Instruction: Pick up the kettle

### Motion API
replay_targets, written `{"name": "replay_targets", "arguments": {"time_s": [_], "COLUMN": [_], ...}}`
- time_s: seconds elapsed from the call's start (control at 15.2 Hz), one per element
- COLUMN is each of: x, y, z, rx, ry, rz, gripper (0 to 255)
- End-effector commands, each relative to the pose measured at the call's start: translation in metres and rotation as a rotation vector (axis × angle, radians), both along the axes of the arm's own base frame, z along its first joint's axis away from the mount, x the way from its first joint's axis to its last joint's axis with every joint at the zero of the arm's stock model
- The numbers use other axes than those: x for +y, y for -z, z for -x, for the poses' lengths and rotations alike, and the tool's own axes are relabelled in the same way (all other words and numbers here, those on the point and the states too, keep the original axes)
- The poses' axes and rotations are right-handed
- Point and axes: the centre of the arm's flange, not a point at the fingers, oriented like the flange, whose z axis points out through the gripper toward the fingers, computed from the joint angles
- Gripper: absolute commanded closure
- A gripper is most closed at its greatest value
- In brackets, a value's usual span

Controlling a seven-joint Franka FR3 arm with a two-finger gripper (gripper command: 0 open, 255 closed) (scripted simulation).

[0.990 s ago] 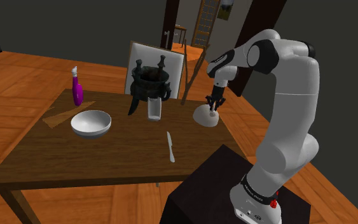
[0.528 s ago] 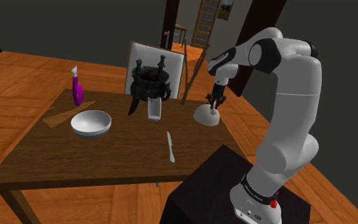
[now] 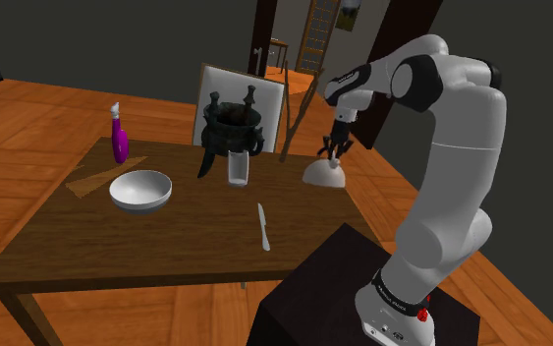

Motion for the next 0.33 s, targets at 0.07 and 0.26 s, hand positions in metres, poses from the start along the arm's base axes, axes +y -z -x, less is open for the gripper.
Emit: {"name": "replay_targets", "arguments": {"time_s": [0.07, 0.26], "x": [0.000, 0.000], "y": [-0.016, -0.022], "z": [0.001, 0.001], "rx": [-0.001, -0.001], "ry": [0.000, 0.000], "rz": [0.001, 0.001], "gripper": [255, 255]}}
